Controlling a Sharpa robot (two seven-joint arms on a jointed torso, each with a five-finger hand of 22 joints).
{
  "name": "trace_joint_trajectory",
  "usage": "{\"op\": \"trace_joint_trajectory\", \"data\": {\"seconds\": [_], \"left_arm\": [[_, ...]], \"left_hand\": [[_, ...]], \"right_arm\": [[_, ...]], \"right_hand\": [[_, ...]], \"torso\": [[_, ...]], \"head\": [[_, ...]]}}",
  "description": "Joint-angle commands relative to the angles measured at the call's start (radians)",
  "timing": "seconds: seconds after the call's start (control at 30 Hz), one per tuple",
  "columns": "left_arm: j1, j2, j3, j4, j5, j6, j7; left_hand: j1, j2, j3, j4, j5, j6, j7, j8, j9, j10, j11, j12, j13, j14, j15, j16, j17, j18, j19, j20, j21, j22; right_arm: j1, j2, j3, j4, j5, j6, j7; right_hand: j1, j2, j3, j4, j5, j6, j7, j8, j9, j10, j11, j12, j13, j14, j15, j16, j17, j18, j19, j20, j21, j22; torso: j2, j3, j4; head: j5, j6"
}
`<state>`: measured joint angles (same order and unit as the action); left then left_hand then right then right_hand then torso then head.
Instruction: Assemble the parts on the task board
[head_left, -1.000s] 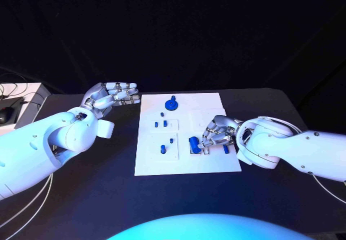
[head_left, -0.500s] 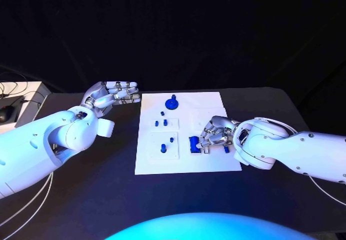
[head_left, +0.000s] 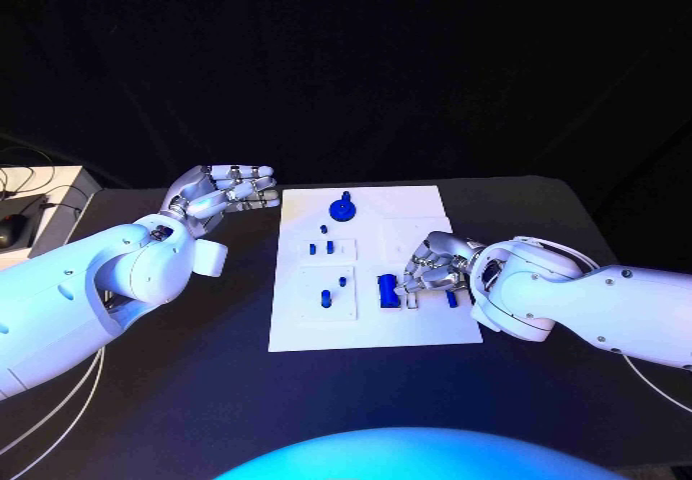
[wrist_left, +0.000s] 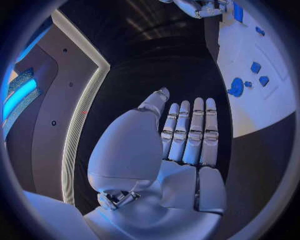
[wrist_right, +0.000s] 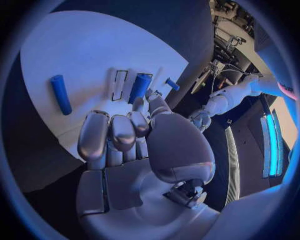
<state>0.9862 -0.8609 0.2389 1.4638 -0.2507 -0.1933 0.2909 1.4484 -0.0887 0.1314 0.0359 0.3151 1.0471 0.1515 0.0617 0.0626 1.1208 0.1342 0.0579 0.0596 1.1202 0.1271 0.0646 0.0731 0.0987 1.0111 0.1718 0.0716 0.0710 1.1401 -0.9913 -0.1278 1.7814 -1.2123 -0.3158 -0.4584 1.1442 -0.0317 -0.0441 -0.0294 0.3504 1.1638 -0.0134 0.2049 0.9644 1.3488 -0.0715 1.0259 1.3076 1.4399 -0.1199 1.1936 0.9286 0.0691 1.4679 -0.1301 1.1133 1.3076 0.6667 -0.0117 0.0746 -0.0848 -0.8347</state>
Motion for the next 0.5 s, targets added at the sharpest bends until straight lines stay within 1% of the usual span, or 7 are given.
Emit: {"op": "trace_joint_trajectory", "data": {"seconds": [0.03,0.07,0.13,0.23,0.33,0.4,0.5], "left_arm": [[0.000,0.001,0.001,0.001,0.005,0.012,0.007],[0.000,0.001,0.001,0.001,0.005,0.013,0.007],[0.000,0.001,0.001,0.001,0.005,0.014,0.008],[0.000,0.001,0.001,0.001,0.005,0.015,0.009],[0.000,0.001,0.001,0.002,0.005,0.015,0.010],[0.000,0.001,0.001,0.002,0.005,0.016,0.011],[0.000,0.001,0.001,0.001,0.005,0.016,0.011]], "left_hand": [[0.008,0.000,0.005,0.002,0.004,-0.002,0.005,0.001,0.000,-0.002,0.002,0.001,-0.001,-0.002,-0.003,-0.004,0.001,-0.010,-0.007,-0.003,-0.002,-0.001],[0.008,0.000,0.005,0.002,0.004,-0.002,0.005,0.001,0.000,-0.002,0.002,0.001,-0.001,-0.002,-0.003,-0.004,0.001,-0.010,-0.007,-0.003,-0.002,-0.001],[0.008,0.000,0.005,0.002,0.004,-0.002,0.005,0.001,0.000,-0.002,0.002,0.001,-0.001,-0.002,-0.003,-0.004,0.001,-0.010,-0.007,-0.003,-0.002,-0.001],[0.006,-0.003,0.007,0.003,0.004,-0.002,0.005,0.001,0.000,-0.001,0.002,0.001,-0.001,-0.002,-0.003,-0.004,0.001,-0.010,-0.007,-0.002,-0.002,-0.001],[0.006,-0.003,0.007,0.003,0.004,-0.002,0.005,0.001,0.000,-0.001,0.002,0.001,-0.001,-0.002,-0.003,-0.004,0.001,-0.010,-0.007,-0.002,-0.002,-0.001],[0.006,-0.003,0.007,0.003,0.004,-0.002,0.005,0.001,0.000,-0.001,0.002,0.001,-0.001,-0.002,-0.003,-0.004,0.001,-0.010,-0.007,-0.002,-0.002,-0.001],[0.006,-0.003,0.007,0.003,0.004,-0.002,0.005,0.001,0.000,-0.001,0.002,0.001,-0.001,-0.002,-0.003,-0.004,0.001,-0.010,-0.007,-0.002,-0.002,-0.001]], "right_arm": [[0.005,-0.023,0.003,0.000,0.056,-0.020,0.030],[0.007,-0.029,0.003,-0.002,0.063,-0.009,0.030],[0.016,-0.046,0.004,-0.012,0.086,0.029,0.026],[0.025,-0.070,0.005,-0.029,0.099,0.101,0.007],[0.030,-0.088,0.006,-0.043,0.089,0.162,-0.013],[0.032,-0.100,0.006,-0.050,0.073,0.199,-0.029],[0.034,-0.111,0.006,-0.054,0.050,0.239,-0.050]], "right_hand": [[-0.006,-0.005,0.002,0.026,-0.010,0.000,0.008,-0.011,-0.003,-0.002,0.005,-0.006,0.000,0.003,0.000,-0.002,-0.002,-0.012,0.052,-0.003,-0.004,0.151],[-0.008,-0.004,0.002,0.031,-0.015,-0.003,0.010,-0.016,-0.007,-0.004,0.006,-0.009,-0.001,0.003,0.001,-0.003,-0.003,-0.012,0.052,-0.003,-0.005,0.150],[-0.029,-0.002,-0.002,0.059,-0.060,-0.012,0.023,-0.041,-0.032,-0.014,0.014,-0.025,-0.007,0.001,0.007,-0.007,-0.009,-0.011,0.049,0.001,-0.013,0.149],[-0.033,-0.005,-0.002,0.084,-0.067,-0.012,0.037,-0.088,-0.092,-0.022,0.024,-0.039,-0.015,0.000,0.014,-0.011,-0.013,-0.007,0.047,0.008,-0.021,0.147],[-0.040,-0.006,-0.005,0.118,-0.077,0.006,0.048,-0.136,-0.181,-0.024,0.031,-0.045,-0.020,0.000,0.020,-0.011,-0.014,-0.002,0.046,0.017,-0.022,0.147],[-0.042,-0.011,-0.003,0.147,-0.079,0.002,0.056,-0.133,-0.280,-0.026,0.036,-0.045,-0.022,0.000,0.024,-0.011,-0.014,0.001,0.046,0.022,-0.021,0.147],[-0.041,-0.005,-0.003,0.146,-0.076,0.005,0.056,-0.135,-0.284,-0.024,0.036,-0.042,-0.021,0.000,0.024,-0.010,-0.012,0.000,0.047,0.022,-0.017,0.148]], "torso": [[-0.001,-0.0001,0.0014],[-0.001,-0.0001,0.0014],[-0.001,-0.0009,-0.0003],[0.000,-0.0010,-0.0012],[0.000,-0.0007,-0.0020],[0.001,0.0003,-0.0020],[0.000,0.0004,-0.0013]], "head": [[-0.001,0.000],[-0.001,0.000],[-0.002,0.001],[-0.003,0.002],[-0.003,0.000],[-0.005,0.002],[-0.008,0.001]]}}
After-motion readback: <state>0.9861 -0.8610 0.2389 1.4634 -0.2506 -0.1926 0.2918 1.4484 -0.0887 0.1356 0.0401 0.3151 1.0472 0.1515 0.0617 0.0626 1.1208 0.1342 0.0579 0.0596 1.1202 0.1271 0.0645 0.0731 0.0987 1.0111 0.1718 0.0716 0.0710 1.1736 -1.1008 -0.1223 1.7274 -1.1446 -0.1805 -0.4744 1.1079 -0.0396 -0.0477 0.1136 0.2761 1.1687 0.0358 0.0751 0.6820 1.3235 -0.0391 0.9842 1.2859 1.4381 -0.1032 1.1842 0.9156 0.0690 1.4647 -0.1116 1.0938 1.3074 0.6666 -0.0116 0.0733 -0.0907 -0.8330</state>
